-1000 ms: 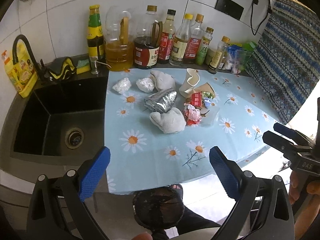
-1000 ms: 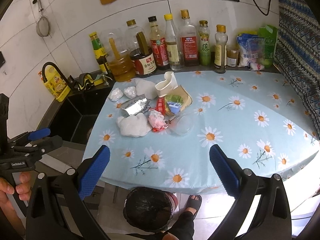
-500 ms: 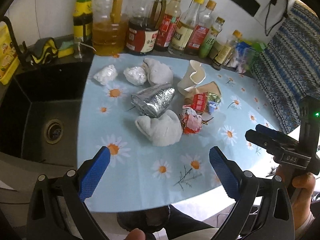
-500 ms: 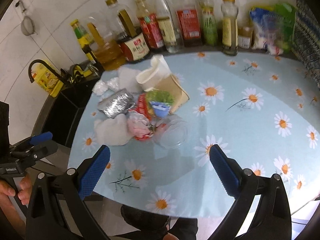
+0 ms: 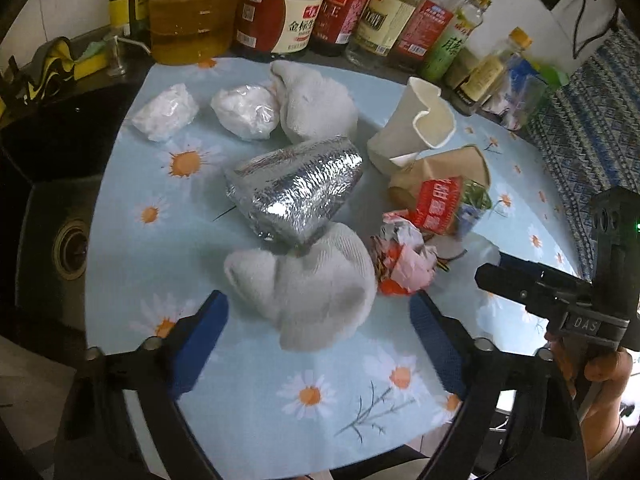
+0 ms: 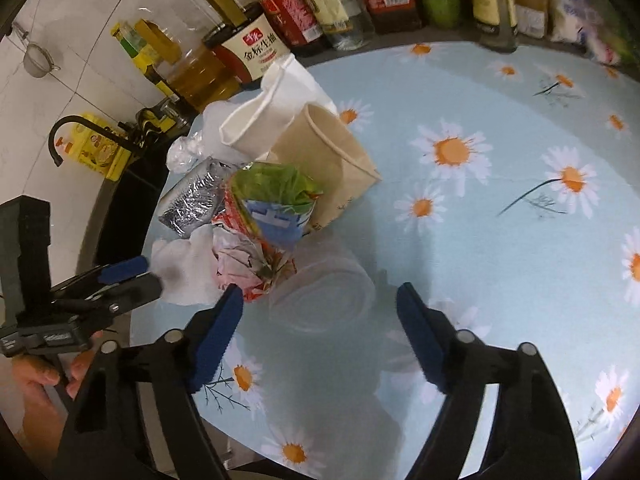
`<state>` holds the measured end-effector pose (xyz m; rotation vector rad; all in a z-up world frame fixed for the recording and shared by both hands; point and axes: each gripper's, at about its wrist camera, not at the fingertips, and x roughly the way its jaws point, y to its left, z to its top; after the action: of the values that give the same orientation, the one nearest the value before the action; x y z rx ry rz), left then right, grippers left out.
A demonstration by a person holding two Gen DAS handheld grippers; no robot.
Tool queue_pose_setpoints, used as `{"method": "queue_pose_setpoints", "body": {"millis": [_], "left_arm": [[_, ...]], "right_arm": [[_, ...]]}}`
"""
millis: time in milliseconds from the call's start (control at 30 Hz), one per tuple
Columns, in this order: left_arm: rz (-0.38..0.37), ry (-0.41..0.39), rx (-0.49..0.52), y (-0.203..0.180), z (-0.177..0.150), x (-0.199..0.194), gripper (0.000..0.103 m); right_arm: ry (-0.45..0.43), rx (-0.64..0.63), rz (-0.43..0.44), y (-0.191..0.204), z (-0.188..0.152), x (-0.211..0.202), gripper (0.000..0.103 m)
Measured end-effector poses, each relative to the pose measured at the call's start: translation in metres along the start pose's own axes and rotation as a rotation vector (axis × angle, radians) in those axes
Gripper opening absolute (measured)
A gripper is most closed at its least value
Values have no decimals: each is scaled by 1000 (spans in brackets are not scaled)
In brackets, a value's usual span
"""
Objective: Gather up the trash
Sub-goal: 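Grasp the white towel with the left tool while the right tool grasps the clear plastic cup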
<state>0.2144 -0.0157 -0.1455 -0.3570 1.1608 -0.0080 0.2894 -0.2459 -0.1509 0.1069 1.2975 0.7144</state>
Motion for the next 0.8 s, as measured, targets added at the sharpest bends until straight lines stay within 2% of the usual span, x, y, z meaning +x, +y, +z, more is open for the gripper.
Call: {"method": "queue_pose_setpoints", "body": {"millis": [100, 167, 400, 567, 667, 800], "left_arm": [[7, 17, -5, 2, 4, 9, 85], [18, 35, -1, 2, 5, 15, 76], [22, 46, 6, 6, 7, 23, 57], [18, 32, 27, 5, 5, 18, 38], [20, 20, 32, 5, 2, 14, 33], [18, 4, 34, 7, -4, 5, 30]], "right_arm": [[13, -1, 13, -1, 3, 6, 72], [21, -3, 23, -2, 3, 8, 59], [19, -16, 24, -2, 2, 9, 58], [0, -20, 15, -1, -2, 3, 58], [-9, -18, 7, 0, -4, 0, 58], [-22, -19, -4, 2, -7, -6, 58]]}}
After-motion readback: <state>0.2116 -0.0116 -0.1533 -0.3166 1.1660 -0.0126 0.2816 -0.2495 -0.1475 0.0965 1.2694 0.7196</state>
